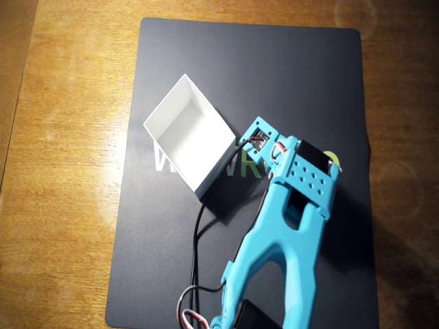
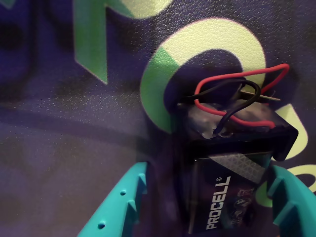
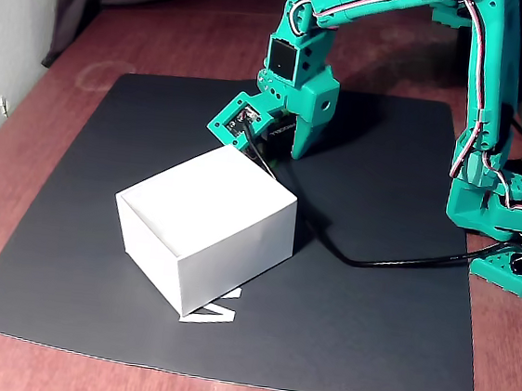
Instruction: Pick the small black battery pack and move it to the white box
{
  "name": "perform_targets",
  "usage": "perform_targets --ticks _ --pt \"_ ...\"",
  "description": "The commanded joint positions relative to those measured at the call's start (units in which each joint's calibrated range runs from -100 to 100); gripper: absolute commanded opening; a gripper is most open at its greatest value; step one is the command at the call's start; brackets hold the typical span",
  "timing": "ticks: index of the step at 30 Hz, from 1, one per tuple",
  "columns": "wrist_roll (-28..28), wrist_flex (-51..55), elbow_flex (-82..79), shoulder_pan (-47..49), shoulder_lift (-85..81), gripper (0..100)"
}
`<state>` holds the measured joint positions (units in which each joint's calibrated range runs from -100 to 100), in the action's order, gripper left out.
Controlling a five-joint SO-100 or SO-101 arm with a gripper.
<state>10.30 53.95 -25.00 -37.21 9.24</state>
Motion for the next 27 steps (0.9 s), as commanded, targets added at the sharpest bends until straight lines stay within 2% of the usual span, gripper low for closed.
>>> perform_targets --ticks 1,9,14,27 --pt "-0.2 0.5 1.6 -1.2 0.0 28" --pt "-0.3 0.5 1.6 -1.2 0.0 27" --pt "-2.0 0.0 1.6 -1.2 0.0 15" --pt "-2.6 1.8 1.3 -3.0 1.2 14"
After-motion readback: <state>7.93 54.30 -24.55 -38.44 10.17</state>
